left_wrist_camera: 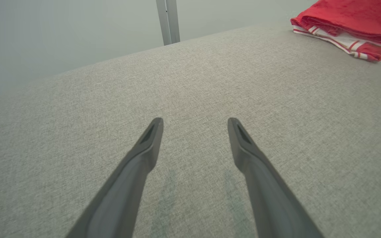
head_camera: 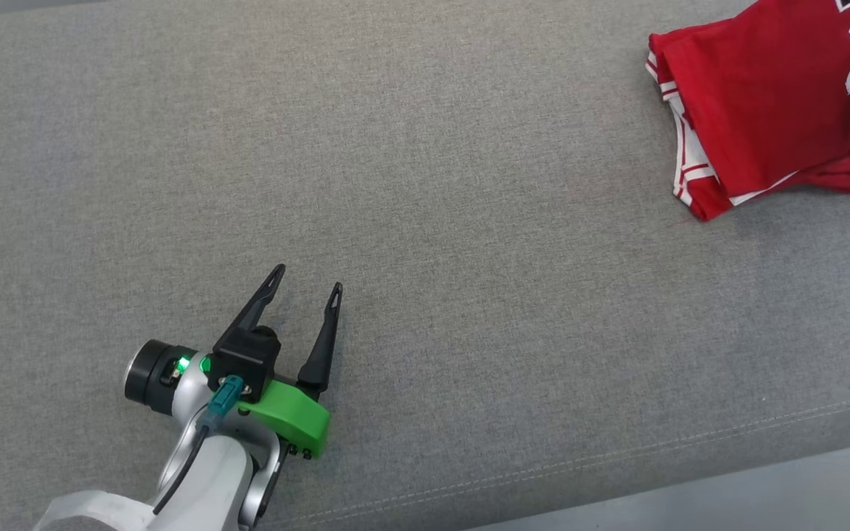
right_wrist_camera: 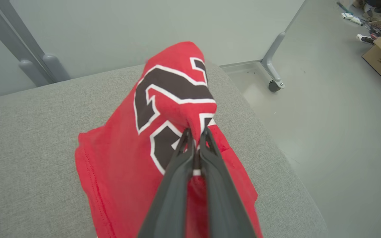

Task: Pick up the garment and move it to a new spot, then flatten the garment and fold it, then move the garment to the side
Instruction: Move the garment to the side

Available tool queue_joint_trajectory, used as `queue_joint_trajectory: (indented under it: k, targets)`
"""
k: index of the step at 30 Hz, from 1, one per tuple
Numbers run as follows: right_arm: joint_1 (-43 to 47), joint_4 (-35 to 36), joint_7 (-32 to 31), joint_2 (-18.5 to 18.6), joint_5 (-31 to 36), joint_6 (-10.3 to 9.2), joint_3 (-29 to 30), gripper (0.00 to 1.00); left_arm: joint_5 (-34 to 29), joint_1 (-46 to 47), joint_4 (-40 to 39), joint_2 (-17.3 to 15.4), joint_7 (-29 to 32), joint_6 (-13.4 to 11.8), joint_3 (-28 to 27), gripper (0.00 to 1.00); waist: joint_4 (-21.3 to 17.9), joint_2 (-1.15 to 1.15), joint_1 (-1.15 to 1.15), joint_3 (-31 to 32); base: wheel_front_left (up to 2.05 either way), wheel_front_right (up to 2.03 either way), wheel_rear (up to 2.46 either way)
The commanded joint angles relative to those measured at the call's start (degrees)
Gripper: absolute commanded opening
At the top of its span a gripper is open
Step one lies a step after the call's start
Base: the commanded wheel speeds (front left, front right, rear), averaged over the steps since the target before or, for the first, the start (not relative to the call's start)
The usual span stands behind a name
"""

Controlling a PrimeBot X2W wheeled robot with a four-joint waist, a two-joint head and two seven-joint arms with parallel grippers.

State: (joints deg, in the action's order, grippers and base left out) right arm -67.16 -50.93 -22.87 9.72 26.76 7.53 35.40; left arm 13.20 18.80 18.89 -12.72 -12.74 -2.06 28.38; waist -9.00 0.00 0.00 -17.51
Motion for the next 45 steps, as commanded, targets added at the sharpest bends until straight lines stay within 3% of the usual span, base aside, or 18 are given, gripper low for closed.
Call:
queue_joint_trajectory:
  k: [1,10,16,17,18,22,31,39,45]
  targets:
    - [-0.2,0.7,-0.3,0.7,0.8,-0.09,-0.5,0.00,0.2,0.8,0.1,-0.4,-0.2,-0.1,0.1,1.00,0.0,0.00,0.00,0.1,0.00,0.00,0.00]
    - [3.3,1.1,1.5,3.5,0.5,-0.09,-1.8,0.00,-0.2,1.1,-0.4,-1.1,0.4,0.0,0.8,1.00,1.6,0.00,0.00,-1.1,0.00,0.00,0.00]
    - [6.1,4.1,4.1,6.0,4.9,-0.09,2.1,0.00,-0.5,1.6,-1.9,-2.3,1.5,-0.3,1.0,1.00,3.9,0.00,0.00,-3.8,0.00,0.00,0.00]
    - [6.2,4.9,5.5,6.1,5.7,-0.09,2.5,0.29,-0.5,1.6,-2.2,-2.4,1.5,-0.4,1.0,1.00,4.2,0.00,0.00,-4.1,0.00,0.00,0.00]
    - [6.6,5.0,5.4,5.9,6.6,-0.09,3.2,1.00,-0.5,1.5,-2.4,-2.6,1.8,-0.5,0.9,1.00,4.4,0.00,0.00,-4.4,0.00,0.00,0.00]
    - [7.1,6.0,7.9,5.2,8.8,-0.09,4.3,1.00,-0.6,1.4,-2.9,-3.3,1.9,-0.9,0.9,1.00,4.7,0.00,0.00,-4.9,0.00,0.00,0.00]
    - [7.4,4.4,20.0,2.6,9.1,-0.09,3.2,1.00,1.5,1.4,-4.5,-2.2,0.1,-3.8,-1.9,1.00,5.0,0.00,0.00,-2.5,0.00,0.00,0.00]
    - [11.7,-1.0,34.3,-0.9,1.0,-0.10,-2.6,1.00,6.7,-2.5,-4.6,-0.5,-1.5,-7.1,-7.5,1.00,5.5,0.00,0.00,3.3,0.00,0.00,0.00]
    - [17.5,-0.1,37.8,-3.8,-5.2,-0.10,-9.9,1.00,7.1,-4.7,-2.5,-1.5,-2.0,-9.6,-9.6,1.00,6.6,0.00,0.00,8.1,0.00,0.00,0.00]
